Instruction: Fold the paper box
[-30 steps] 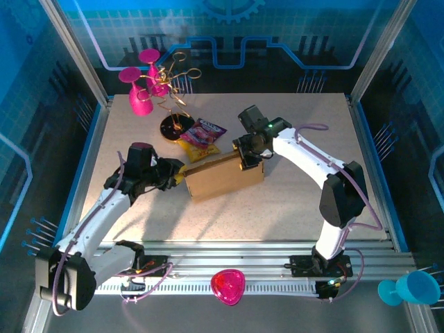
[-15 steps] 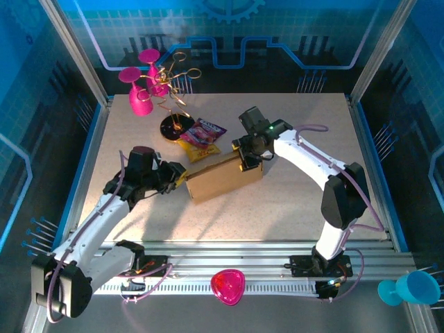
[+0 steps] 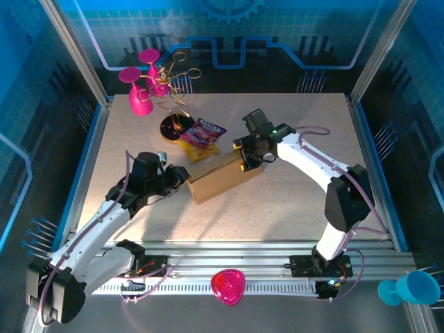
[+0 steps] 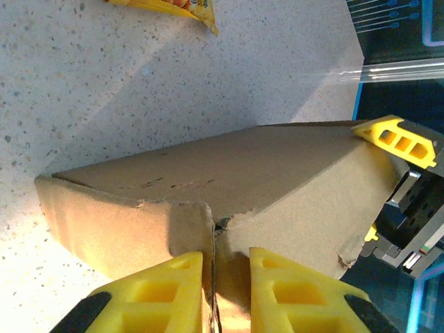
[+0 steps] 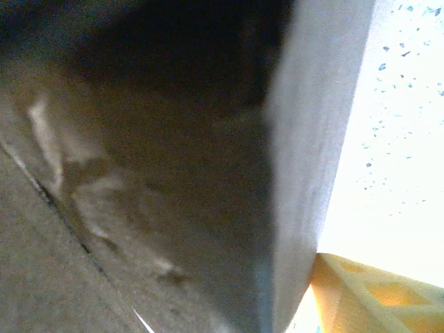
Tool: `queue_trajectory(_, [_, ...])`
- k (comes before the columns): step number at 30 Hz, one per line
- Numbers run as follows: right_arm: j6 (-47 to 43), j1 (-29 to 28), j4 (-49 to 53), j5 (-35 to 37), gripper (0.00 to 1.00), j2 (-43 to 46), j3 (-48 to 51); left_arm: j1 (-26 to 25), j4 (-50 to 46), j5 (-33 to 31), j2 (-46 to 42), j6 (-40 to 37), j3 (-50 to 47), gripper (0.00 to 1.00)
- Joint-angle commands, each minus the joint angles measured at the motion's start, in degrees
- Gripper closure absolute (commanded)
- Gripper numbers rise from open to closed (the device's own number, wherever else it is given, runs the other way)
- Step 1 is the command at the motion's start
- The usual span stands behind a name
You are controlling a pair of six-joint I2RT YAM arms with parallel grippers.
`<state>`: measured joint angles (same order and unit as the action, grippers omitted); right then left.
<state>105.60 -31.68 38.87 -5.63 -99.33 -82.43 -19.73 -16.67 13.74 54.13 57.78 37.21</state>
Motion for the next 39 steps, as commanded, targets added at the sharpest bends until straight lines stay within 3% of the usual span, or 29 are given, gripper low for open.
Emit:
queue_trajectory(1, [1.16,0.19,-0.38,-2.72,0.36,-2.93,2.32,-1.89,-6.20,0.18,0.54,-6.68,-3.96,0.81])
queue_trajectory(12, [0.49,0.52,-1.78,-3.76,0.35,-3.64,2.64,-3.04,-7.35,0.94,0.31,-11.70,-7.17,0.80])
queue_trajectory(14, [0.41,0.58,-1.85,-4.12,0.38,-3.81,2.63,-3.03,-8.30,-0.06,0.38,-11.43,-6.69,0.74])
queue_trajectory(18, [0.36,0.66,-1.48,-4.37,0.38,-4.30,2.28,-2.99,-11.53,-2.36,-1.89,-8.45,-2.31,0.50])
queue_trajectory(22, [0.40,0.65,-1.43,-4.30,0.39,-4.23,2.47,-2.66,-15.78,-2.16,-3.40,-2.58,2.49,0.41])
queue_trajectory(27, [0.68,0.79,-1.78,-4.37,0.39,-4.71,2.11,-2.59,-13.91,3.61,-4.32,8.09,1.96,0.41])
queue_trajectory(32, [0.66,0.84,-1.87,-4.50,0.39,-5.11,1.58,-2.54,-11.13,3.54,-5.91,11.29,1.33,0.41])
queue_trajectory(39, [0.88,0.83,-1.91,-4.57,0.39,-5.35,1.40,-2.57,-5.78,5.38,-4.48,13.26,-1.42,0.58])
